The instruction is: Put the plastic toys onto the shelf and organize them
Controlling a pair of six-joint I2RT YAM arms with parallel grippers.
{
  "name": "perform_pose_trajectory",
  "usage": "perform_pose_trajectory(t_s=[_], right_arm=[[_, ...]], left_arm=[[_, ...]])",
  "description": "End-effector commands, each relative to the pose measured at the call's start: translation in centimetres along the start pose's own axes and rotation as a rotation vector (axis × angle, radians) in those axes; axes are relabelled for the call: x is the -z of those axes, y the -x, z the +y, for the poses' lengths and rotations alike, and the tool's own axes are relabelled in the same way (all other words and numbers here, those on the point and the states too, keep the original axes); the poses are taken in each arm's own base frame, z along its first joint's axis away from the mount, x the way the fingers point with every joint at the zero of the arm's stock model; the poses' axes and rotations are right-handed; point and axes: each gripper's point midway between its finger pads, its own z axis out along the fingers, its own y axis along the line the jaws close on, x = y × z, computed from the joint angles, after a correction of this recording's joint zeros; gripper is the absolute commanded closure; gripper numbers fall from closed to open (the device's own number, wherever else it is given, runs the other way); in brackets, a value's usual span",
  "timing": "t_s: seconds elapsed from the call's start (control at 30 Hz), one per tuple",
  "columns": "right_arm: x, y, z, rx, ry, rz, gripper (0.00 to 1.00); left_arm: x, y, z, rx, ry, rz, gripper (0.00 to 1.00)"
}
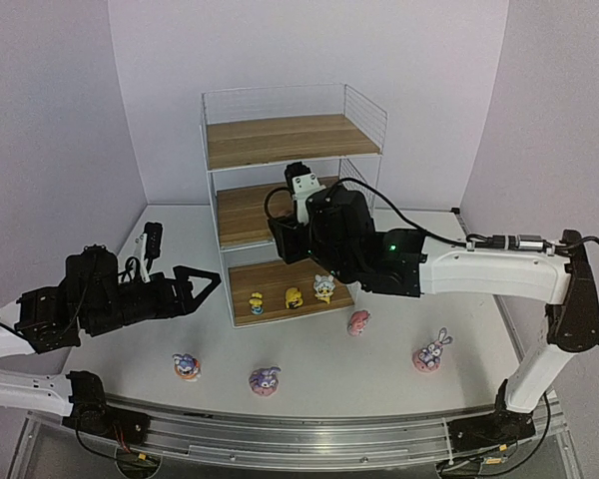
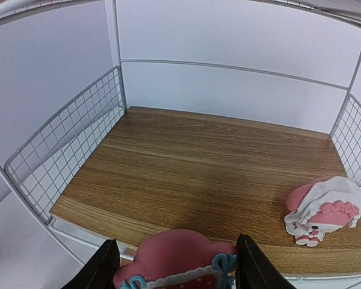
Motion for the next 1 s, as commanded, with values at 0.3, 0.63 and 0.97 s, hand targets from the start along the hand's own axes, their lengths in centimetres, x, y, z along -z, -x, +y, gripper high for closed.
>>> perform_pose_trajectory(t_s=[0.3,0.63,0.97], right_arm=[[-1.9,2.8,-1.1,-0.020,-0.088,-0.073,0.89],[-2.7,2.8,-2.3,-0.073,-0.126,-0.077,0.87],[-2.6,2.8,-2.9,-0.113,-0.149,-0.112,0.84]], left_arm=[[0.8,1.0,0.3,0.021,0.014,-0.041,0.00],[0.4,0.7,0.3,0.021,0.014,-0.031,0.00],[0.3,0.6,0.3,0.023,0.007,-0.036,0.00]])
